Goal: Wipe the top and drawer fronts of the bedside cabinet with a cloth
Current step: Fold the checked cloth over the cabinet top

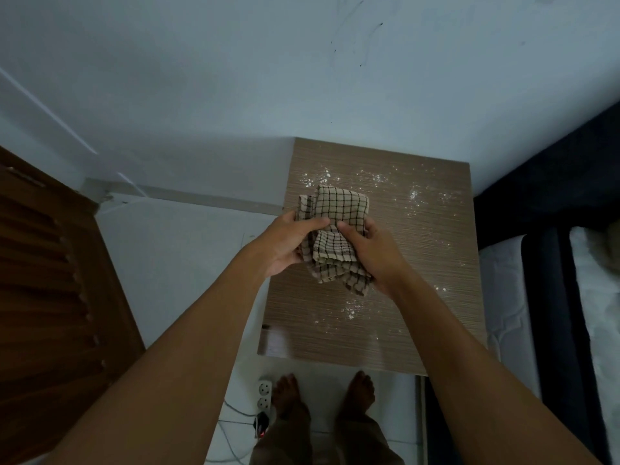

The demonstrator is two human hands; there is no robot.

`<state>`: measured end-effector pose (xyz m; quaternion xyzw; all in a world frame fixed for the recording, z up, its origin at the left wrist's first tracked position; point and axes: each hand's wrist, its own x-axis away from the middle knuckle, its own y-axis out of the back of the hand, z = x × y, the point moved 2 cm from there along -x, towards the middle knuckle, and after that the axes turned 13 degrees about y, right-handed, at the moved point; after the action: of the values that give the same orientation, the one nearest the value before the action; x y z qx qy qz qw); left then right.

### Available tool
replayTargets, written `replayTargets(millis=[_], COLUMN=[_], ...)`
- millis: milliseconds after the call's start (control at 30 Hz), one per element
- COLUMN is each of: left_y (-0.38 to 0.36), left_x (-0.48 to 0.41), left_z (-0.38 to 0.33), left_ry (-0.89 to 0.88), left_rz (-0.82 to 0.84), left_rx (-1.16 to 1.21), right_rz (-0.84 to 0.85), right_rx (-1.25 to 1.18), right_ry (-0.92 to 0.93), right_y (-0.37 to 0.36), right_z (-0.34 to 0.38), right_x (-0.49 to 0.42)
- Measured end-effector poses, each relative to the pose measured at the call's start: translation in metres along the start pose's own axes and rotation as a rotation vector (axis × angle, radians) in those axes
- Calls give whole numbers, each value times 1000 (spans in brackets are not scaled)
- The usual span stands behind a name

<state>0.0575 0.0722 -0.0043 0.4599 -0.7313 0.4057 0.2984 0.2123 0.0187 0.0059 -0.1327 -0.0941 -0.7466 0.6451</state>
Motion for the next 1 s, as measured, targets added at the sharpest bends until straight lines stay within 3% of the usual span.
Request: replayTargets(millis=[167, 367, 600, 800, 867, 933, 1000], left_y=[-4, -8, -6, -10, -9, -10, -7], left_x=[2, 10, 8, 11, 7, 3, 0], left_z=[-9, -7, -16, -19, -20, -20, -20], left_ry=[-49, 54, 26, 92, 83, 44, 1], left_rz=[-67, 55, 66, 214, 179, 140, 87], left_rx=[-38, -250, -99, 143, 39, -7, 60], right_rz=[81, -28, 181, 155, 108, 16, -13], right_rx=[-85, 24, 77, 212, 251, 162, -152], right_ry=[-14, 89, 142, 255, 291, 234, 37], right_y=[7, 18, 28, 32, 29, 27, 22], right_z=[-2, 3, 21, 26, 26, 25, 22], right_x=[1, -2, -4, -16, -16, -15, -12])
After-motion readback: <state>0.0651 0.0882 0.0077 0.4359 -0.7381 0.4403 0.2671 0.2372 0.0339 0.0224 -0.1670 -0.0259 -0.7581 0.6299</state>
